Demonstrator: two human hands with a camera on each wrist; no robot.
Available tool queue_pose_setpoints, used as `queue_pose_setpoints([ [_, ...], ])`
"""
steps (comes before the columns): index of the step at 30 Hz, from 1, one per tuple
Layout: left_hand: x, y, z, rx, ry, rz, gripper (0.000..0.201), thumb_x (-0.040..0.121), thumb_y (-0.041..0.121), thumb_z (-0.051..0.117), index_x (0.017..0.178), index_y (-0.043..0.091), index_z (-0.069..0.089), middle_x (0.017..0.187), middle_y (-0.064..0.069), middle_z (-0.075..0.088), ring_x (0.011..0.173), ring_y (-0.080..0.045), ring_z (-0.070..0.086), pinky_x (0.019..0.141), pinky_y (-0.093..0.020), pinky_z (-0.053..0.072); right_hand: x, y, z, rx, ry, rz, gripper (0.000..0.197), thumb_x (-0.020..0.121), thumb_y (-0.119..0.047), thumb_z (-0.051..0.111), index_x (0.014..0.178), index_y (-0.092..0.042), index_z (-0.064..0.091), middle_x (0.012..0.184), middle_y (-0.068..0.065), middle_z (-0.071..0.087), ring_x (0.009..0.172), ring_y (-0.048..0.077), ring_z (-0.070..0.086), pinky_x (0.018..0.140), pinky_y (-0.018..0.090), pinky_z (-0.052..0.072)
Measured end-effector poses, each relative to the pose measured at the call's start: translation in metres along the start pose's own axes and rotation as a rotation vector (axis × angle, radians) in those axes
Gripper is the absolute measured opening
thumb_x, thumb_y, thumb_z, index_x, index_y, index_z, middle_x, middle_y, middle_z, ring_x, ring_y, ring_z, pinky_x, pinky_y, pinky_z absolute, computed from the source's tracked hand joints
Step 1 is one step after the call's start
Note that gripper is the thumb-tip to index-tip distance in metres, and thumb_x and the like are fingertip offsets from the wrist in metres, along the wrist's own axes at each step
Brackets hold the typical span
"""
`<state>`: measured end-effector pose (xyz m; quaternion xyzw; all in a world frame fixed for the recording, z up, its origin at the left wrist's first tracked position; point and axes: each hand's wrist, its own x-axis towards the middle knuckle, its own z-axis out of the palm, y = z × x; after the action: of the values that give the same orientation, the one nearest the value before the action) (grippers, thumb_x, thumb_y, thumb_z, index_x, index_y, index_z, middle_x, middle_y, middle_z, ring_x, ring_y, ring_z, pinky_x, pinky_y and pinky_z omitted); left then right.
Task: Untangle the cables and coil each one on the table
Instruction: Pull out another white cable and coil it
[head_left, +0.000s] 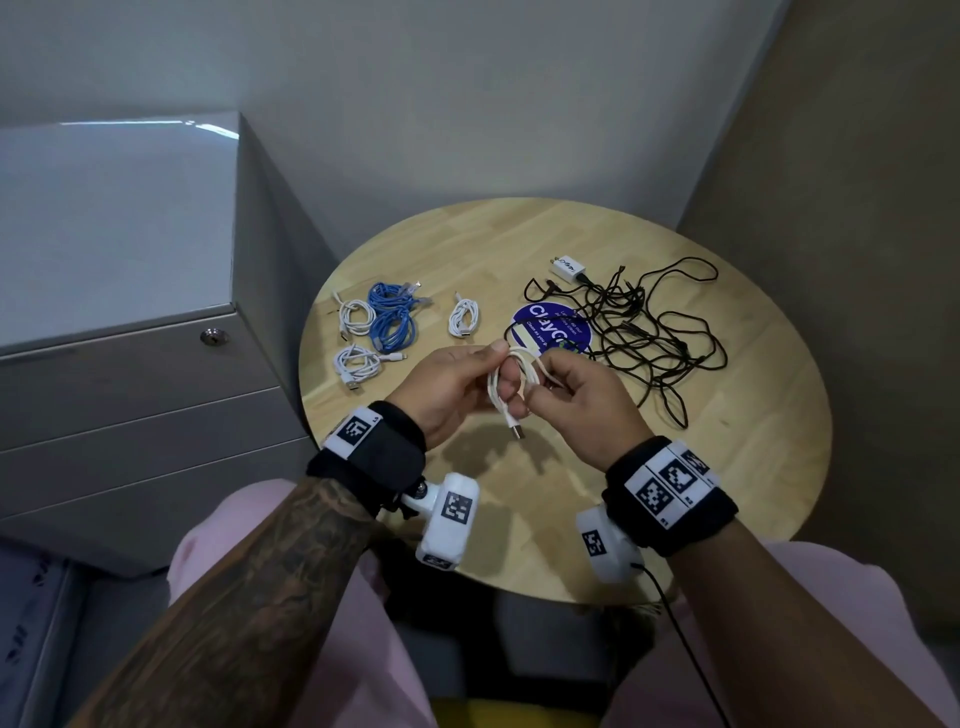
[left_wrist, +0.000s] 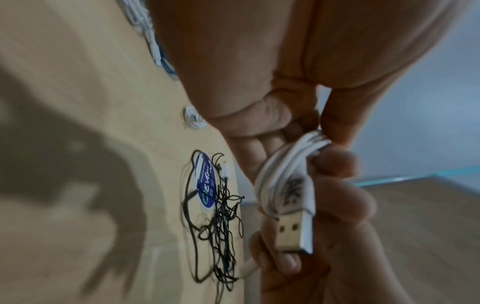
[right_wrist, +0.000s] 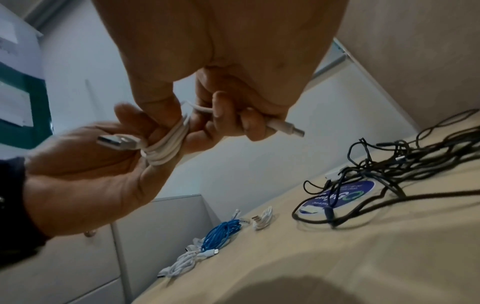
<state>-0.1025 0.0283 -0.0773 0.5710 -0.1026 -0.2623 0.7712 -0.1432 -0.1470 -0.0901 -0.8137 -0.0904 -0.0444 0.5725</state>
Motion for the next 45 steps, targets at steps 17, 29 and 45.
queue_pose_setpoints([
  [17,0.011,-0.011,-0.003,-0.169,0.249,-0.017,0.036,0.102,0.022,0.046,0.067,0.013,0.039,0.055,0.004,0.025,0.044,-0.006,0.021,0.037,-0.015,0.020,0.003,0.018,-0.005,0.082,0.110,0.201,0.020,0.095,-0.010,0.067,0.096,-0.028,0.077,0.084,-0.001,0.075,0.076,0.013,0.070,0.073,0.034,0.056],
  [29,0.008,-0.014,-0.003,-0.206,0.134,-0.151,0.040,0.102,0.031,0.044,0.066,0.015,0.040,0.055,0.005,0.024,0.041,-0.006,0.020,0.043,-0.018,0.014,0.004,0.018,0.002,0.299,0.203,0.238,0.016,0.094,-0.003,0.065,0.097,-0.016,0.075,0.080,-0.001,0.072,0.063,0.008,0.061,0.056,0.019,0.048],
  [45,0.005,-0.017,0.009,-0.260,0.184,-0.099,0.037,0.101,0.032,0.048,0.069,0.011,0.046,0.060,-0.006,0.047,0.051,-0.019,0.052,0.048,-0.024,0.046,-0.009,0.006,0.041,0.261,0.150,0.135,0.068,0.083,-0.010,0.082,0.140,-0.018,0.047,0.115,0.007,0.069,0.095,0.005,0.068,0.084,0.023,0.054],
])
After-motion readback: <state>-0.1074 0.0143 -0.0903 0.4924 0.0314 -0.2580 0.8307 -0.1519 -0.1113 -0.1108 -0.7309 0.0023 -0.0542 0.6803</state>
